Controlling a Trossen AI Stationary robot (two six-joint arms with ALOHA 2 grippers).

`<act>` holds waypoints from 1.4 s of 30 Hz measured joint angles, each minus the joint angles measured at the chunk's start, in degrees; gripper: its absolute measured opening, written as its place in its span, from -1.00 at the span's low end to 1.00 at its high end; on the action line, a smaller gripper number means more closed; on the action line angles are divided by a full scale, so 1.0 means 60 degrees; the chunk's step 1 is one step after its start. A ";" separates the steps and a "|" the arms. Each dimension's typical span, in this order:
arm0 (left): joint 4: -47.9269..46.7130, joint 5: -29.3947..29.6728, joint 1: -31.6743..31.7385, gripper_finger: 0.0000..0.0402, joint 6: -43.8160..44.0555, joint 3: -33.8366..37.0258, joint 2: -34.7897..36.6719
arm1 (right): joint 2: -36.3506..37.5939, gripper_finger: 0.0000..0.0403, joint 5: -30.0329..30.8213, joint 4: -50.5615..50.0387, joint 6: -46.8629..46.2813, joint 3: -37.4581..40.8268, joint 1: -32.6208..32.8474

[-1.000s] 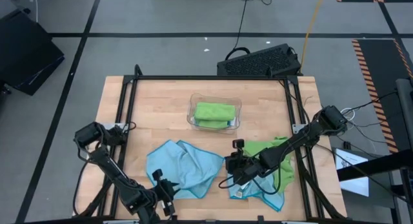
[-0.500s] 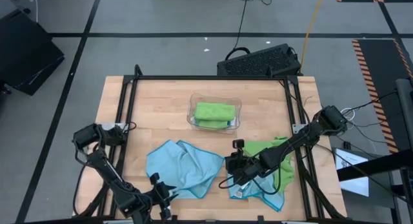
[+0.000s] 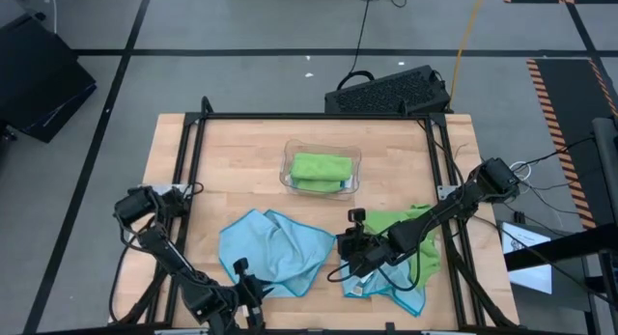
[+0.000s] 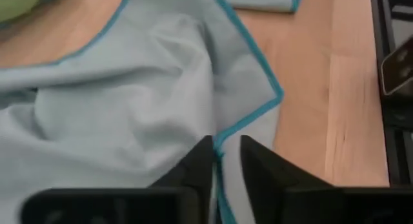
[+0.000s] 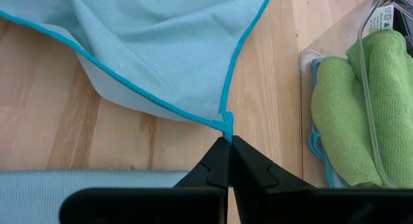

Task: Fold microfiber towels
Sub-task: Fold the blue left microfiber cloth

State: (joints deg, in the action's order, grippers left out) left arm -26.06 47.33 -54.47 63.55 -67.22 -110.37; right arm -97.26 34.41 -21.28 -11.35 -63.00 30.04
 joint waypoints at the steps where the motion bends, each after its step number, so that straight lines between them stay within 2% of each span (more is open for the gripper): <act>1: -0.0038 -0.0132 -0.0002 -0.73 0.0001 0.0000 0.0000 | 0.0000 -0.99 0.0000 0.0000 0.0000 0.0000 0.0000; 4: -0.0179 -0.0437 -0.0006 -0.95 0.0173 0.0000 0.0000 | 0.0002 -0.99 0.0000 0.0000 0.0000 0.0000 0.0000; 13: -0.0198 -0.0463 -0.0006 -0.98 0.0168 0.0000 0.0000 | 0.0002 -0.95 0.0000 0.0000 0.0095 0.0000 0.0012; 20: -0.0190 -0.0467 -0.0006 -0.97 0.0168 0.0000 0.0000 | 0.0002 -0.61 0.0489 -0.0002 0.1029 0.0000 0.0277; 26: -0.0187 -0.0467 -0.0006 -0.95 0.0168 0.0000 0.0004 | 0.0002 -0.36 0.0488 -0.0135 0.1640 0.0004 0.0467; 35: -0.0187 -0.0470 -0.0006 -0.96 0.0165 0.0000 0.0004 | -0.0002 -0.41 -0.0775 0.0505 0.2595 0.0732 0.0870; 42: -0.0176 -0.0470 -0.0006 -0.92 0.0167 0.0000 0.0007 | -0.0002 -0.43 -0.0776 0.0499 0.2550 0.1177 0.1144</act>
State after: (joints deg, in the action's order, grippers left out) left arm -27.11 44.51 -54.50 64.55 -67.22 -110.32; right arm -97.27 29.76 -18.28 3.95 -55.94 36.91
